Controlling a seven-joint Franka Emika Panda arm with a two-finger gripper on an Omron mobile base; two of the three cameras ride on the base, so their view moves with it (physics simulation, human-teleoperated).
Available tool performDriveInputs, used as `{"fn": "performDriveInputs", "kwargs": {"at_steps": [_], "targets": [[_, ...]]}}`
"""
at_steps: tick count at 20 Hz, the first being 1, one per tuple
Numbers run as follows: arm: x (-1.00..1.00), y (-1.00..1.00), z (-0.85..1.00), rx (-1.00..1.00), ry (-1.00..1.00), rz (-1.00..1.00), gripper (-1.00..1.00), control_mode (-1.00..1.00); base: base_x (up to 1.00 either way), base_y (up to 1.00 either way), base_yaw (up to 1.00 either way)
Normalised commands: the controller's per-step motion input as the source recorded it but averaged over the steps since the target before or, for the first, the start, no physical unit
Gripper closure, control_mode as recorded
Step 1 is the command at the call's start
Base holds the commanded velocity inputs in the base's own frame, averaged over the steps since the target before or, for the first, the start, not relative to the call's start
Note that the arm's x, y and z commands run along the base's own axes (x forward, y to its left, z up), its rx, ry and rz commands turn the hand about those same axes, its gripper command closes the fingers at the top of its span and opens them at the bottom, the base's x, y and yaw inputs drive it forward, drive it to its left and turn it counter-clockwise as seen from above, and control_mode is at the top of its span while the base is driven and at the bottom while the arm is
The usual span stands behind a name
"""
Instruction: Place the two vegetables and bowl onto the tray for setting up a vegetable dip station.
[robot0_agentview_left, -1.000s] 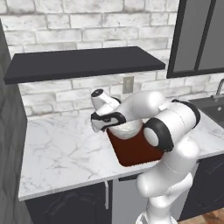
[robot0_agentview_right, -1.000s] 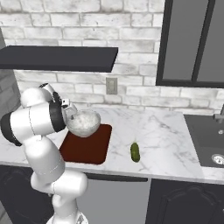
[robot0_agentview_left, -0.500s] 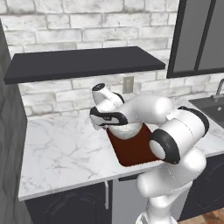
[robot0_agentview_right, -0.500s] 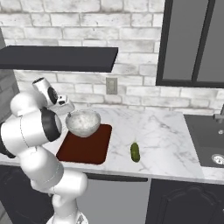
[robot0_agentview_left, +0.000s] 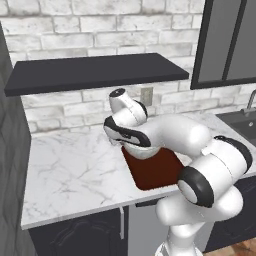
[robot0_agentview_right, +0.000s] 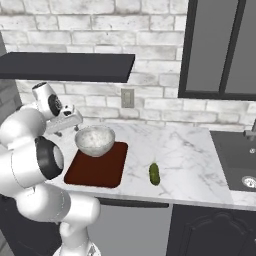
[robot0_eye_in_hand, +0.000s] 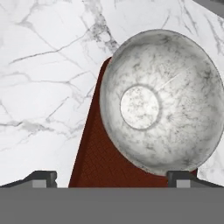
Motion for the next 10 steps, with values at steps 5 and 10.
{"fn": "performDriveInputs", "kwargs": {"at_steps": [5,10], "targets": [[-0.23,-0.08,0.47,0.0,0.0,0.0,-1.0,-1.0,0.0,0.0,0.0],[-0.16,-0.05,0.5,0.0,0.0,0.0,-1.0,-1.0,0.0,0.0,0.0]]}}
